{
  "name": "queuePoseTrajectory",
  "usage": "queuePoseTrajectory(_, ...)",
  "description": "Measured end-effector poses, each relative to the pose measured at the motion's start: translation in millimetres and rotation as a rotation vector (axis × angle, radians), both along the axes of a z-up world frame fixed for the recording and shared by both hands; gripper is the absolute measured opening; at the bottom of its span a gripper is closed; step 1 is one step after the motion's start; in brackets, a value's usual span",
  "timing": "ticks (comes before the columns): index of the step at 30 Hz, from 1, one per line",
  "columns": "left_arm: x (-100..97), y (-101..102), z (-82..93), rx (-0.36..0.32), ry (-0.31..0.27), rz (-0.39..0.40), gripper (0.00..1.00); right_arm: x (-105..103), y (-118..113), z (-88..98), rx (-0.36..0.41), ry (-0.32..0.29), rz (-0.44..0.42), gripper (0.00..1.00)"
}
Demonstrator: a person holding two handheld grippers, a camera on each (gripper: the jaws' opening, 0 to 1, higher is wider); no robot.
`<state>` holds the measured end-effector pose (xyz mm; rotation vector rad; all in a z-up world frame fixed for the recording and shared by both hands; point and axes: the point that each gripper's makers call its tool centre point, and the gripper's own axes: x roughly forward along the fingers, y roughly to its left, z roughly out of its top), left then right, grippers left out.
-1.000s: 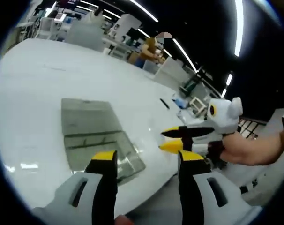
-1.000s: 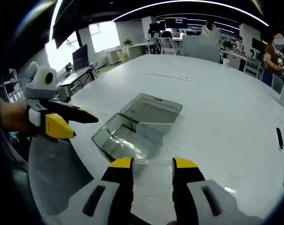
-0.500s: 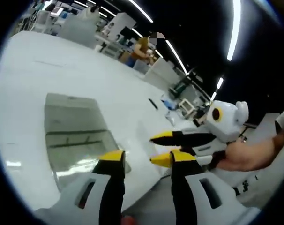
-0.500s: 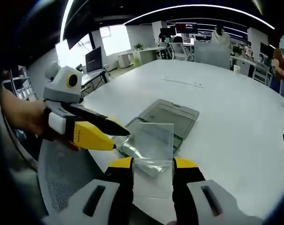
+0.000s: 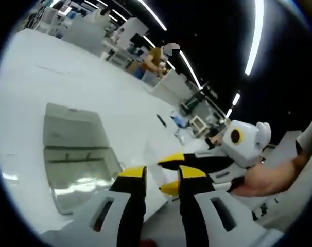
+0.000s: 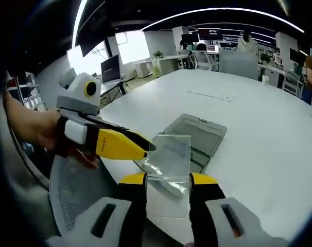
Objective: Insert the divider into the dual guide fixture by aligning both edges with the guide slots and pushing it downward to the bottom, including one-sided entry, uneven engagement, binding, and posture correction.
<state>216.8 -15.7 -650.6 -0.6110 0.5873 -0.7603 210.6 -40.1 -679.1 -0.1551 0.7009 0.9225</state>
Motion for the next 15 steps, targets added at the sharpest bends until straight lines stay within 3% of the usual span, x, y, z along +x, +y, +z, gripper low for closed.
queuePoseTrajectory(15,-2.1,4.0,-1.5,-0.046,0.036,0.043,0.07,-3.1,7.4,9.0,0.038,-0.012,0.008,0.27)
